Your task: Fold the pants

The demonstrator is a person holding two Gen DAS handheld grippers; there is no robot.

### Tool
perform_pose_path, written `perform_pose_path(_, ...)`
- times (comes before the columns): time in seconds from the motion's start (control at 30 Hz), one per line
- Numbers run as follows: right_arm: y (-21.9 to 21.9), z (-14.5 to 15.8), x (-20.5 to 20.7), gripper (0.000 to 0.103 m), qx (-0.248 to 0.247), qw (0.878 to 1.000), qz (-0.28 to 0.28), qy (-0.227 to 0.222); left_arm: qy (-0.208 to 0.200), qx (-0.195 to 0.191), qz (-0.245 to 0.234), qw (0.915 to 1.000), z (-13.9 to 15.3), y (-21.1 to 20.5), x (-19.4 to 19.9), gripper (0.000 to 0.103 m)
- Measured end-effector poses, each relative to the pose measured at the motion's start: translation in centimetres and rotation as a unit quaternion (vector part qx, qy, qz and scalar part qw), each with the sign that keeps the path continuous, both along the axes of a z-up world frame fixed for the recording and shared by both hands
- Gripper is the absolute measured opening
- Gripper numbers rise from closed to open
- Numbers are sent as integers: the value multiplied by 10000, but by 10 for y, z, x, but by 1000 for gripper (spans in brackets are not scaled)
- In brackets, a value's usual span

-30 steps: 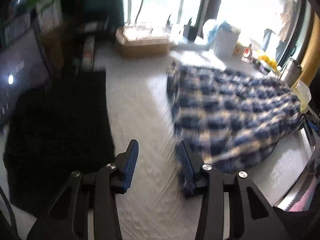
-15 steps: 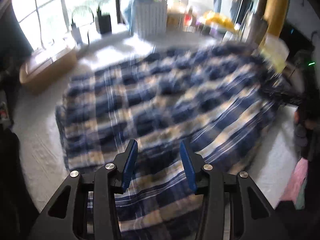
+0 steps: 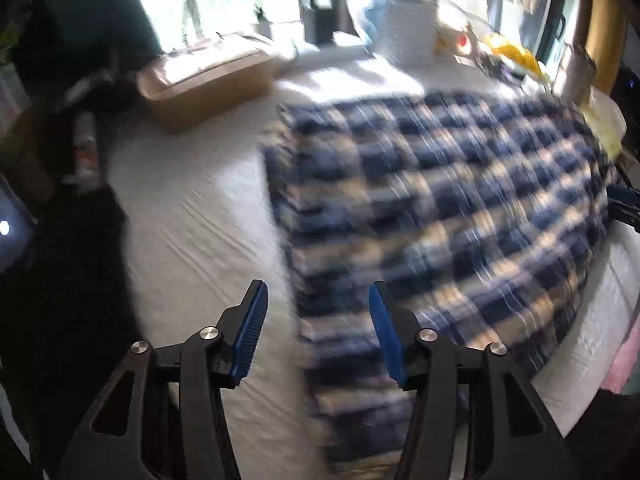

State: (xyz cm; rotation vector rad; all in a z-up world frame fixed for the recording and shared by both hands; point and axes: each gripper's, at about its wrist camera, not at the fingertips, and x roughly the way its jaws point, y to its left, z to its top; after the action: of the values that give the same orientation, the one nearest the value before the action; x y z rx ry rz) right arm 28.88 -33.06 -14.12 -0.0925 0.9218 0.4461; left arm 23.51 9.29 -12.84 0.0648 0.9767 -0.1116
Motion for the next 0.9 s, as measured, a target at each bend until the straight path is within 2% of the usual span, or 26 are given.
perform_pose_path(0.13,-18,22,15,77,43,9987,-373,-348,-229,-467,144,9985,16,18,28,53)
perform_pose_path(0.3,-22,32,44,77,168,9963,-637,-546,-180,-1086,73,9939,14,16,80,54)
perform_pose_path(0.47,-17,35,64,77,343,9950,-731,-594,263,-1266,516,9903,-9,23,126,54)
perform_pose_path(0.53,-16,34,69,77,383,9950,-713,-583,308,-1291,581,9895,-12,25,133,54)
perform_pose_path(0.63,-18,29,75,77,381,9951,-756,-519,301,-1265,418,9906,-13,20,136,54)
perform_pose_path(0.7,-21,25,76,77,391,9948,-816,-475,327,-1381,251,9896,-13,14,141,51)
perform_pose_path(0.73,-24,22,78,77,407,9945,-861,-441,342,-1402,156,9894,-13,9,143,37)
perform_pose_path(0.77,-25,20,79,77,423,9943,-889,-415,366,-1377,37,9898,-14,4,144,14)
perform_pose_path(0.8,-26,18,80,77,442,9941,-916,-382,378,-1294,-47,9909,-15,-2,145,9)
perform_pose_path(0.9,-26,14,81,77,456,9941,-914,-352,75,-955,-98,9954,-11,-12,145,6)
